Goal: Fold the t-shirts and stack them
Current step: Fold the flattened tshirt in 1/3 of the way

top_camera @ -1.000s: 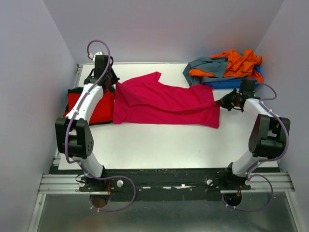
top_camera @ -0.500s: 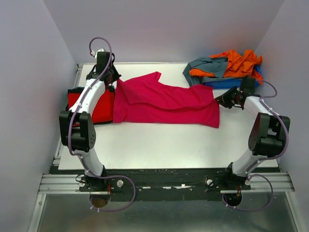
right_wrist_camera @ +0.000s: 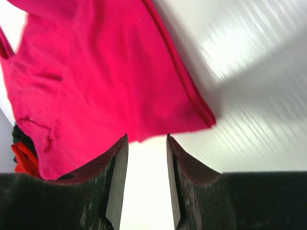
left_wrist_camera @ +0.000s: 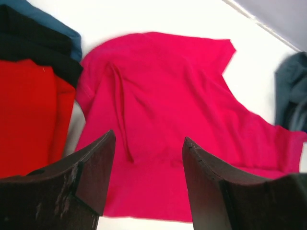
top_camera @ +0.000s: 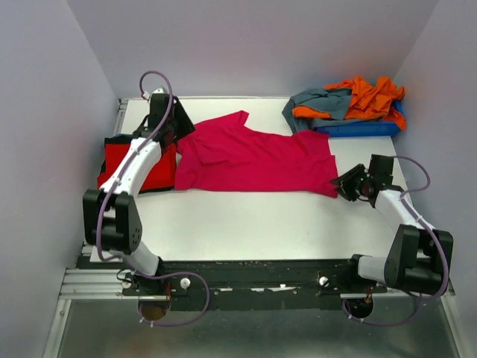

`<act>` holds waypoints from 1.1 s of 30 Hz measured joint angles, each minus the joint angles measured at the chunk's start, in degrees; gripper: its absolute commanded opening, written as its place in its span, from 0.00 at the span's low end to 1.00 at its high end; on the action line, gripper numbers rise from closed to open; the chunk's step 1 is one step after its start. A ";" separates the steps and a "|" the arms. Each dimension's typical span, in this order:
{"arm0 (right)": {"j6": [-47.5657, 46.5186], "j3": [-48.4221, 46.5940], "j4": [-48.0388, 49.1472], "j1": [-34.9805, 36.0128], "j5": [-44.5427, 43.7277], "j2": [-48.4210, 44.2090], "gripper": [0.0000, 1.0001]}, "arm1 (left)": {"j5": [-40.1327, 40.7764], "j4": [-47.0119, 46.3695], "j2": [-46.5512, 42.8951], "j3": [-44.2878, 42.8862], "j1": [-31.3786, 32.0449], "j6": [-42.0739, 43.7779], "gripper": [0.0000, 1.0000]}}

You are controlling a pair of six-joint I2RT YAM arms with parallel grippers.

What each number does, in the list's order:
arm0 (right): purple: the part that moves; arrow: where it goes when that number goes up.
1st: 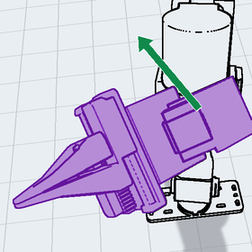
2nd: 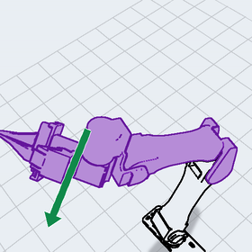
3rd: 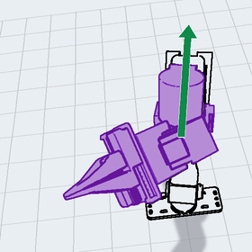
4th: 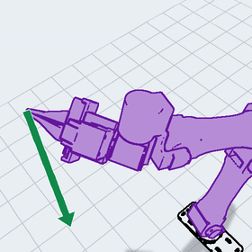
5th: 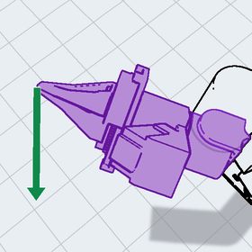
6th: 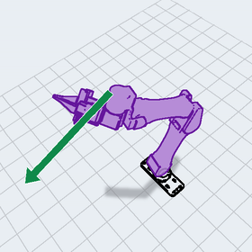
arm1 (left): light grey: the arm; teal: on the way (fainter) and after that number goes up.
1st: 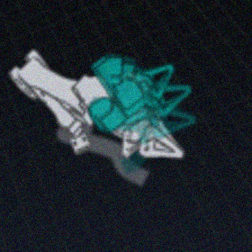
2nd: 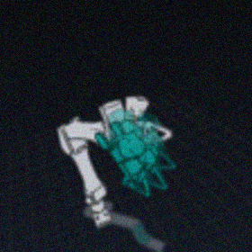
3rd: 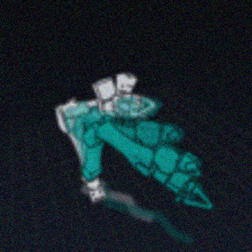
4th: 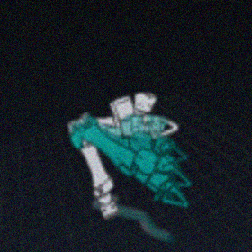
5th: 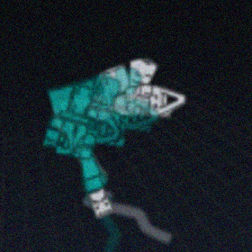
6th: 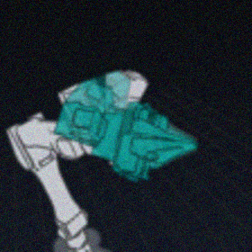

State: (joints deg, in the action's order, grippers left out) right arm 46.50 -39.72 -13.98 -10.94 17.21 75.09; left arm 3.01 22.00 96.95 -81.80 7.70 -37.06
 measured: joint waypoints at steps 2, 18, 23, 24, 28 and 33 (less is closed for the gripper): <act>0.02 3.89 0.44 0.00 0.00 -2.54 0.47 | 0.11 -1.40 -6.10 5.77 1.53 -0.83 0.66; 4.74 7.58 3.91 0.00 -4.24 3.61 0.34 | 2.91 -7.21 -37.57 37.33 4.26 -7.80 0.67; 5.62 6.29 3.72 0.00 -7.87 5.20 0.01 | 4.09 -8.44 -42.47 43.28 4.26 -9.22 0.67; 5.79 6.03 3.43 0.00 -8.76 5.18 0.01 | 4.26 -8.63 -42.82 44.13 4.26 -9.38 0.67; 6.01 5.40 1.40 -0.09 -12.70 2.95 0.00 | 5.11 -9.38 -43.04 46.82 4.26 -9.60 0.66; 5.99 5.40 -1.66 -0.42 -18.69 -4.39 0.01 | 5.18 -9.97 -42.07 48.74 4.26 -10.08 0.61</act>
State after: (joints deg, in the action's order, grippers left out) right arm 52.49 -34.33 -15.64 -11.35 -1.48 70.70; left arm 8.19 12.03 54.87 -33.06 11.97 -47.13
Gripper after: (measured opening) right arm 0.013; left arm 0.628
